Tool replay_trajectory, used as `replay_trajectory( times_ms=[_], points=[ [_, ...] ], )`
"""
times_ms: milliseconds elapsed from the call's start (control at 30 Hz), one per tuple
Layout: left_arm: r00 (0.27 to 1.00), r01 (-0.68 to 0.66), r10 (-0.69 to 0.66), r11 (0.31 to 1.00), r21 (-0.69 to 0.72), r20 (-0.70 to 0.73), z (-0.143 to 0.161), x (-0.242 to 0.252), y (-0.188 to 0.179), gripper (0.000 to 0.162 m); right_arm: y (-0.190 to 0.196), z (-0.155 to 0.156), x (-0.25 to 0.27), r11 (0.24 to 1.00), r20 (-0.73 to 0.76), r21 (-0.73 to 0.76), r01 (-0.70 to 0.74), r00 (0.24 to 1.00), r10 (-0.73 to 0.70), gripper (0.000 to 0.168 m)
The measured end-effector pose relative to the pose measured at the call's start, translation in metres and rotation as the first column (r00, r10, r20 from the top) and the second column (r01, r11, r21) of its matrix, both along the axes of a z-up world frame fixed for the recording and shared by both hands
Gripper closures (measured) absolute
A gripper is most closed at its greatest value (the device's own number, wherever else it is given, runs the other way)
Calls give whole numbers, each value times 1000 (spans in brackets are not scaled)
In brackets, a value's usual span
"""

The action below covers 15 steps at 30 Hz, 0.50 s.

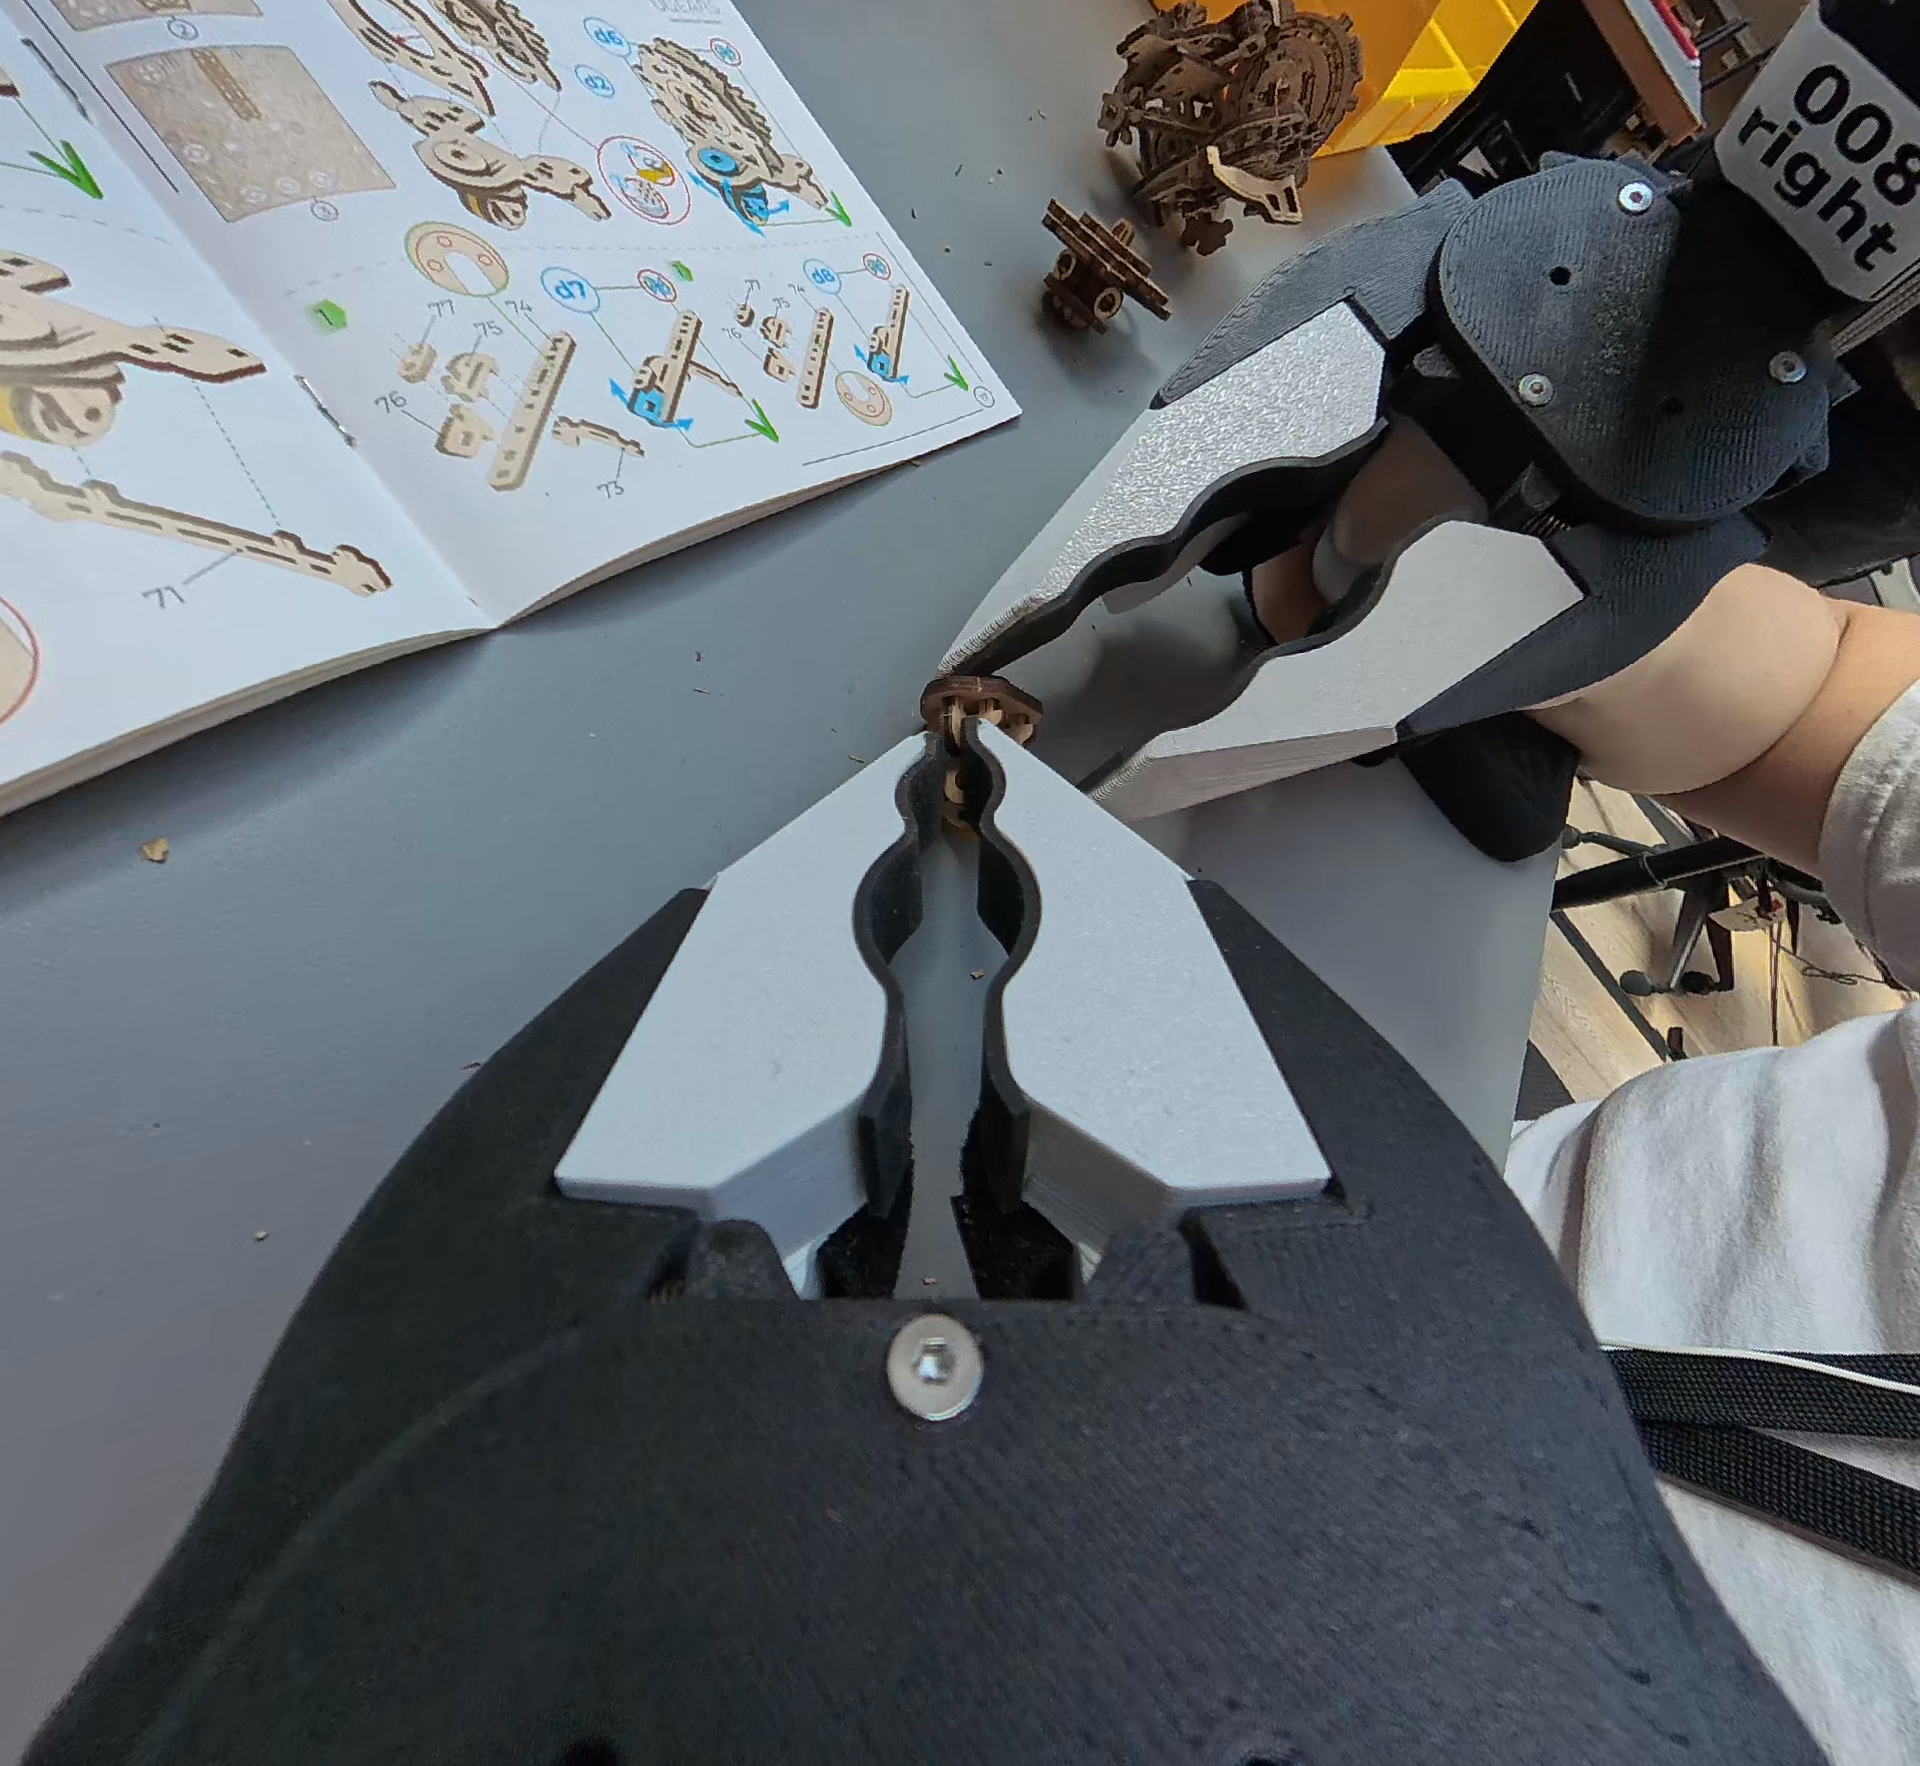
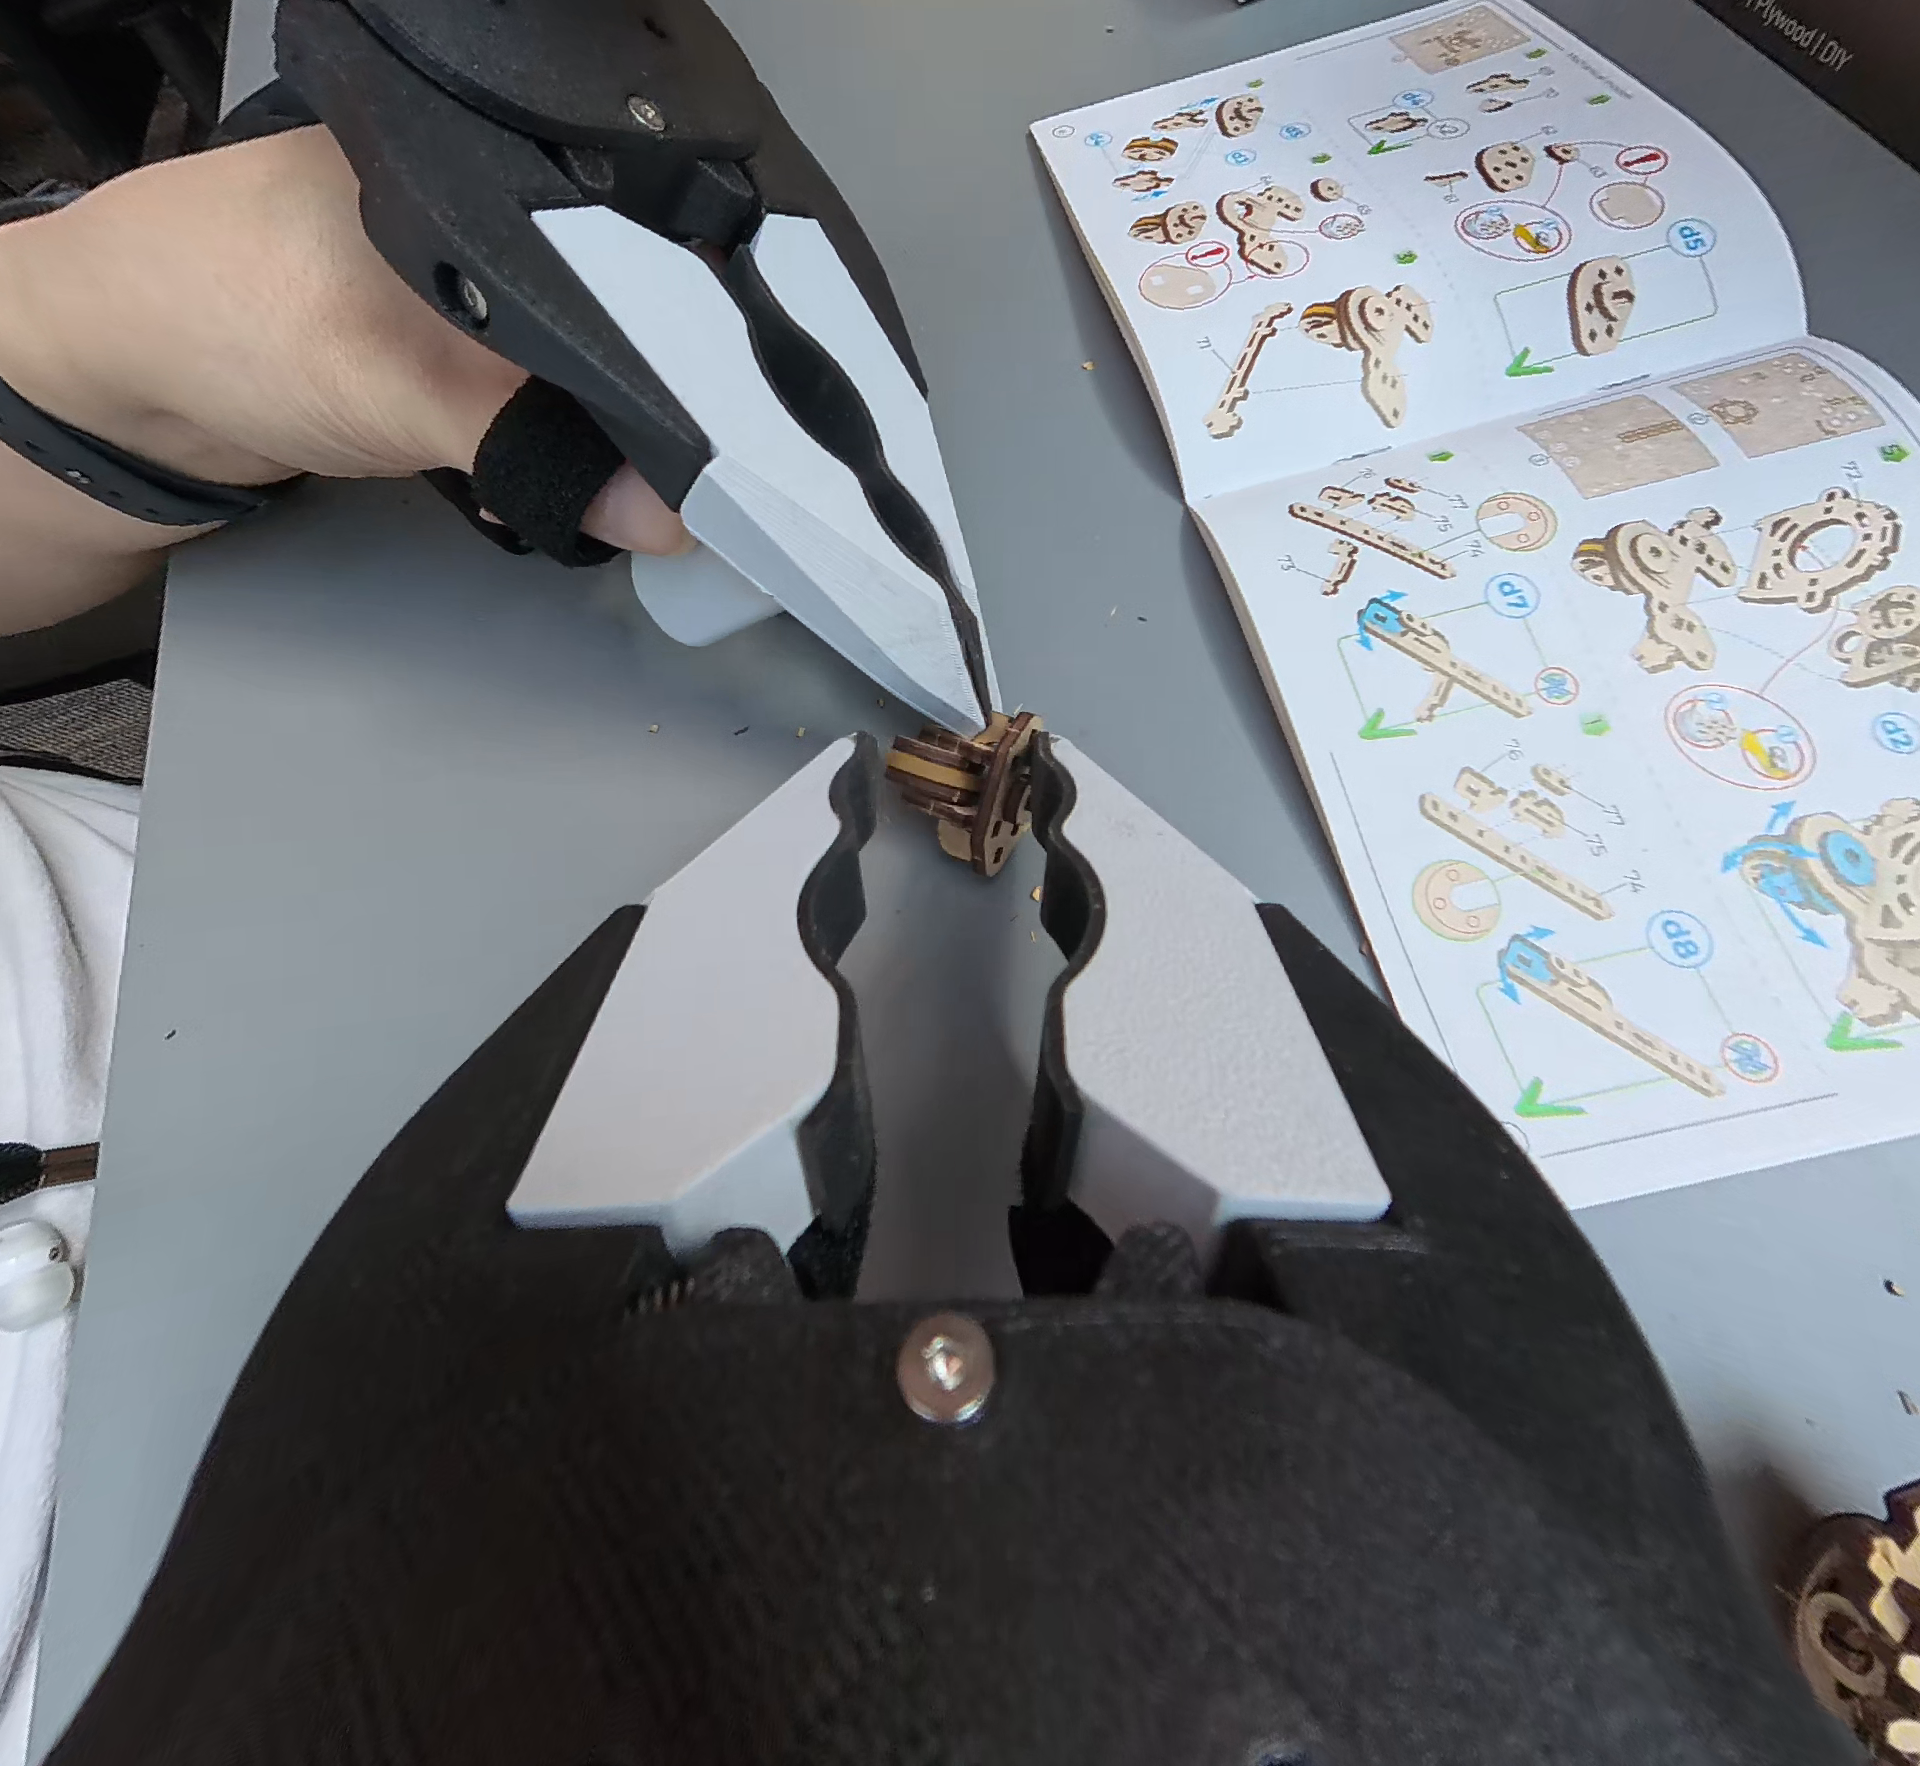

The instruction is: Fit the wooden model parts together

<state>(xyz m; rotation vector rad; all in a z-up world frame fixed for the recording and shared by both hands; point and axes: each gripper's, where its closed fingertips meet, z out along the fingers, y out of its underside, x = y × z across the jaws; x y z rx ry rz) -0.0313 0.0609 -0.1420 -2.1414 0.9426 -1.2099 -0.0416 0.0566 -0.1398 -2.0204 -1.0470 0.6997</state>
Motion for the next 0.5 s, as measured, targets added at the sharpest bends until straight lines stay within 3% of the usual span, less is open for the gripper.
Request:
replay_trajectory(
  times_ms=[33,500],
  points=[
    [1000,1,-1,1000,0,0,0,0,0,161,0,0,0,1000,2,0,-2,1000,2,140],
    [1000,4,-4,1000,6,-1,0,0,0,161,3,1,3,995,-79,-98,-17,997,10,149]
  ],
)
